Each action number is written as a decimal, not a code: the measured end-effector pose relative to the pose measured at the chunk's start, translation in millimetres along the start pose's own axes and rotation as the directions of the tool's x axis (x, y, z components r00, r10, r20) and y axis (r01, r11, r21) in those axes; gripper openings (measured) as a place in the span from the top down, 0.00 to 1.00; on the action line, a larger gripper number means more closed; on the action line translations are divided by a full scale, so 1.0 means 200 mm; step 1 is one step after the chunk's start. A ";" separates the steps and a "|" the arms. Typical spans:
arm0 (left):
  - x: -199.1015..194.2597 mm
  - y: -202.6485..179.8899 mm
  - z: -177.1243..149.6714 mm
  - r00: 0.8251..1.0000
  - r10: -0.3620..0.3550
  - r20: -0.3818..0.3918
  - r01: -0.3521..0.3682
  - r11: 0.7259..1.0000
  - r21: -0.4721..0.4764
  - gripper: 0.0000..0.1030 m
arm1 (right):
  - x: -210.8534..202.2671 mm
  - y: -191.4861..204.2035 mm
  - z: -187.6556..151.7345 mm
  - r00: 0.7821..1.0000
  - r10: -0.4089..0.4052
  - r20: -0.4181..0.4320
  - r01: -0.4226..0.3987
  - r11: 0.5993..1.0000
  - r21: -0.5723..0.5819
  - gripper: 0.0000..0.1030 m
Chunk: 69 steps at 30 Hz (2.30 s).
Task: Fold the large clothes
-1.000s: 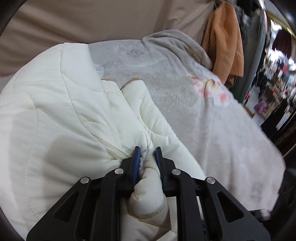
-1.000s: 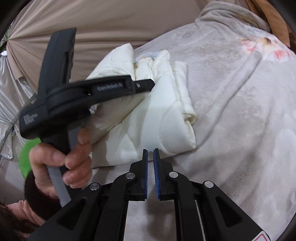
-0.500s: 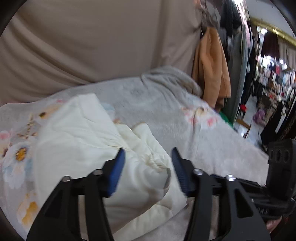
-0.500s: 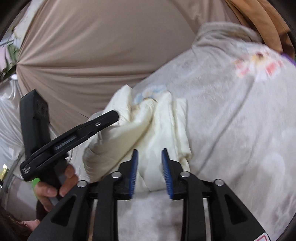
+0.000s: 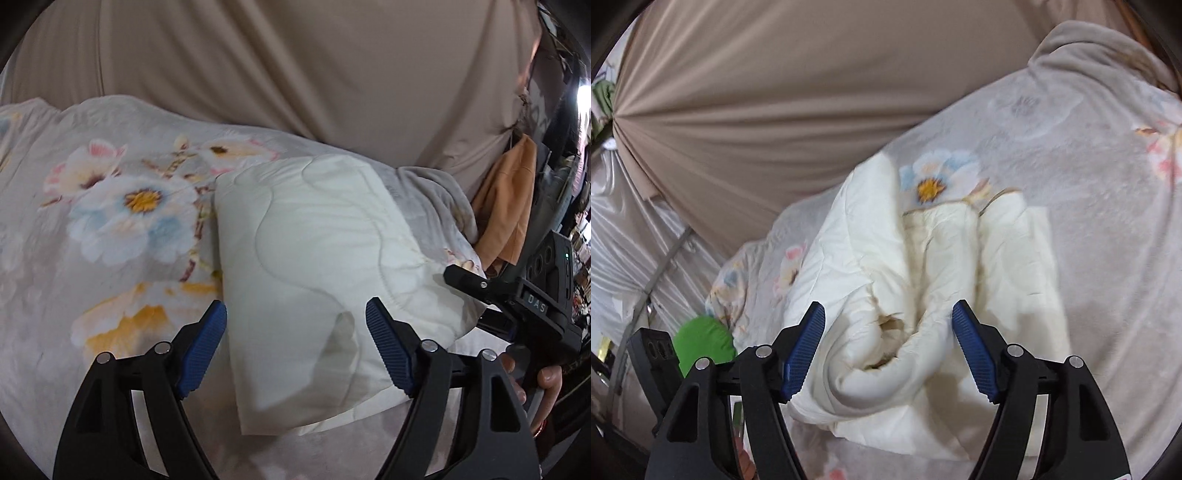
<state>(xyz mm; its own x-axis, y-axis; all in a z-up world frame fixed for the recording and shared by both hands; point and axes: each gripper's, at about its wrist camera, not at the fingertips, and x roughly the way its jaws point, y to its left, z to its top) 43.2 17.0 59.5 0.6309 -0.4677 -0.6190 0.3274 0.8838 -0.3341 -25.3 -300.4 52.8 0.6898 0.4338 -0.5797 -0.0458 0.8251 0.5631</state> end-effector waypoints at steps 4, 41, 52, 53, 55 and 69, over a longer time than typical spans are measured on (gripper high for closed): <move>0.02 -0.01 -0.02 1.000 -0.006 -0.011 0.006 1.000 0.002 0.27 | 0.13 0.08 0.00 0.995 -0.085 -0.049 0.081 0.994 -0.080 0.35; 0.29 -0.32 -0.19 0.995 0.040 -0.087 -0.023 0.981 0.192 0.20 | -0.37 -0.06 -0.02 0.942 -0.235 0.239 0.270 0.954 -0.130 0.81; 0.29 -0.32 -0.19 0.996 0.028 -0.087 -0.010 0.981 0.195 0.19 | 0.19 -0.19 0.23 0.927 -0.371 0.047 0.374 0.911 -0.173 0.96; 0.29 -0.32 -0.19 0.997 0.025 -0.079 -0.010 0.981 0.192 0.18 | 0.23 -0.24 0.21 0.929 -0.368 0.034 0.369 0.915 -0.161 0.96; 0.29 -0.33 -0.19 0.997 0.015 -0.076 0.000 0.980 0.198 0.16 | 0.28 -0.31 0.19 0.934 -0.358 0.022 0.357 0.922 -0.152 0.97; 0.11 -0.34 -0.10 1.000 0.008 -0.003 -0.007 0.972 0.233 0.18 | -0.17 -0.17 0.03 0.942 -0.302 0.145 0.318 0.943 -0.101 0.60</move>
<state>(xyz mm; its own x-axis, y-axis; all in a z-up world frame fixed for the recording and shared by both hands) 21.6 -53.6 54.6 0.6314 -0.4604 -0.6241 0.4777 0.8648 -0.1547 -42.8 -344.6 57.1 0.7686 0.1070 -0.6307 0.1034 0.9522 0.2875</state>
